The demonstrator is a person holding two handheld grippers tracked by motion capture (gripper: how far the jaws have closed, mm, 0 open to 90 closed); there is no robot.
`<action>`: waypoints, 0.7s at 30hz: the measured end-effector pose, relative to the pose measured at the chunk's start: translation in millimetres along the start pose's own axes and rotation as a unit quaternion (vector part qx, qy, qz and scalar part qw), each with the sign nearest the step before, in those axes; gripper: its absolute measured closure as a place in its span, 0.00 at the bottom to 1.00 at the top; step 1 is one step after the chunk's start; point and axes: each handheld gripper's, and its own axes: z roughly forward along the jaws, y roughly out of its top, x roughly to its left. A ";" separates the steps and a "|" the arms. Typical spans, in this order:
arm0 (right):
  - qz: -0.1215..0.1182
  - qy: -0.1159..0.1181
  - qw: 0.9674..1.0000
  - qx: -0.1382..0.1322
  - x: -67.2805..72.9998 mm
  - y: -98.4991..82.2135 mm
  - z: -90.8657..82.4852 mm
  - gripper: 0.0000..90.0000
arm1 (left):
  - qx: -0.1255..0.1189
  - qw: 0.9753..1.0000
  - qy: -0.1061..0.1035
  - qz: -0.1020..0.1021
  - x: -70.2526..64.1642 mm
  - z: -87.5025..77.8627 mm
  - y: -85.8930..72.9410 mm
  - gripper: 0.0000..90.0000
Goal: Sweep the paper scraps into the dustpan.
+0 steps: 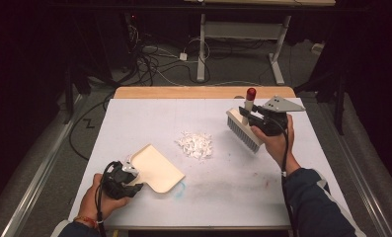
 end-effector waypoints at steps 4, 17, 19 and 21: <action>0.004 -0.001 1.000 -0.002 2.7 4.3 17.5 0.78 | 0.002 1.000 0.000 0.002 -0.7 -0.2 1.4 0.71; -0.023 -0.006 1.000 -0.002 29.3 2.5 68.4 0.78 | 0.009 1.000 -0.005 0.004 -0.4 0.5 5.5 0.71; -0.020 -0.004 1.000 -0.006 31.6 2.0 69.5 0.78 | 0.009 1.000 -0.006 0.003 -0.3 1.0 5.4 0.71; -0.018 0.006 1.000 -0.016 39.7 1.2 72.3 0.78 | 0.010 1.000 -0.006 0.001 -0.1 2.1 6.1 0.71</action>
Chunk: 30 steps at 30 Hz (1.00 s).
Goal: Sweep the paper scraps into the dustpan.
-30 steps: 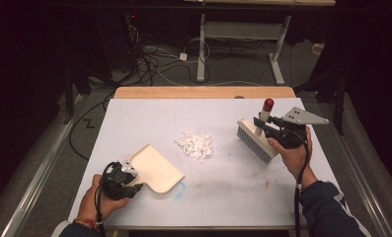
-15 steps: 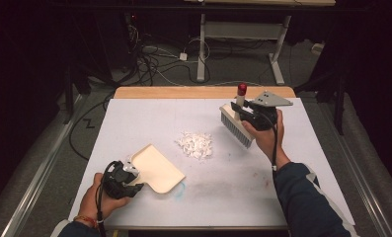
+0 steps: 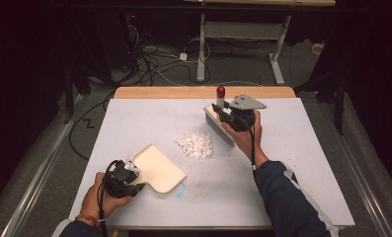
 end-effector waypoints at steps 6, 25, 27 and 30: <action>-0.005 0.021 1.000 0.001 14.9 0.5 6.5 0.78 | 0.001 1.000 0.002 0.001 0.9 2.0 2.8 0.71; 0.010 0.075 0.997 -0.010 39.6 0.6 -3.6 0.78 | 0.007 1.000 0.001 0.005 1.8 8.0 13.2 0.70; 0.006 0.078 0.997 -0.008 42.6 2.0 -4.3 0.78 | 0.007 1.000 -0.001 0.005 1.9 8.8 14.8 0.70; 0.003 0.078 0.997 -0.011 44.6 4.4 -6.6 0.78 | 0.010 1.000 0.002 0.010 1.0 9.4 17.6 0.70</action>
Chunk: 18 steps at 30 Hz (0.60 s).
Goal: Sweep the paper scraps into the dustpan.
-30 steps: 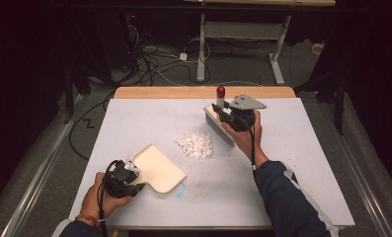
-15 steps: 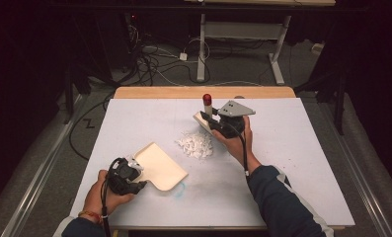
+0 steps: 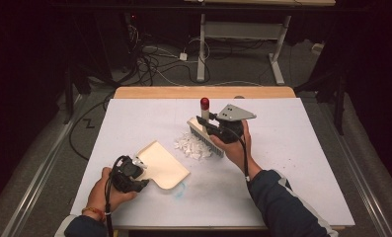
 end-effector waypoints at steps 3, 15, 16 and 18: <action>-0.001 -0.004 1.000 -0.007 -0.6 2.3 -2.2 0.78 | 0.002 1.000 -0.003 0.003 0.8 0.1 2.2 0.70; -0.041 -0.074 0.996 -0.003 -18.2 0.5 2.6 0.78 | 0.008 1.000 -0.010 0.007 5.6 -3.9 8.4 0.70; -0.045 -0.081 0.996 -0.001 -19.3 -1.2 4.7 0.78 | 0.009 1.000 -0.008 0.010 6.0 -3.7 10.2 0.70; -0.042 -0.082 0.996 -0.001 -20.5 -4.6 9.3 0.78 | 0.013 1.000 -0.007 0.010 6.1 -2.7 10.9 0.70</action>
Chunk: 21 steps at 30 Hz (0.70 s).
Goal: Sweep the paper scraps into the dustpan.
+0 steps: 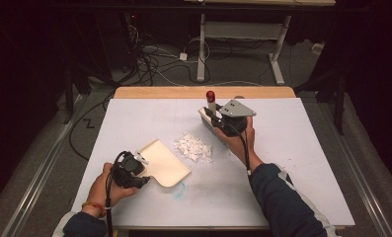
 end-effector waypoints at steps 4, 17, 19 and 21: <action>-0.002 0.010 1.000 -0.004 5.1 -0.8 4.6 0.78 | 0.011 1.000 -0.002 0.002 2.4 5.2 3.0 0.70; 0.020 0.105 0.994 -0.021 45.1 8.9 10.5 0.78 | 0.020 1.000 0.000 0.005 3.6 9.6 13.7 0.70; 0.010 0.106 0.994 -0.021 52.4 10.1 11.1 0.78 | 0.018 1.000 0.000 0.006 3.1 8.9 15.8 0.70; 0.008 0.109 0.994 -0.022 55.2 10.3 11.6 0.78 | 0.021 1.000 0.000 0.007 2.0 9.1 17.7 0.70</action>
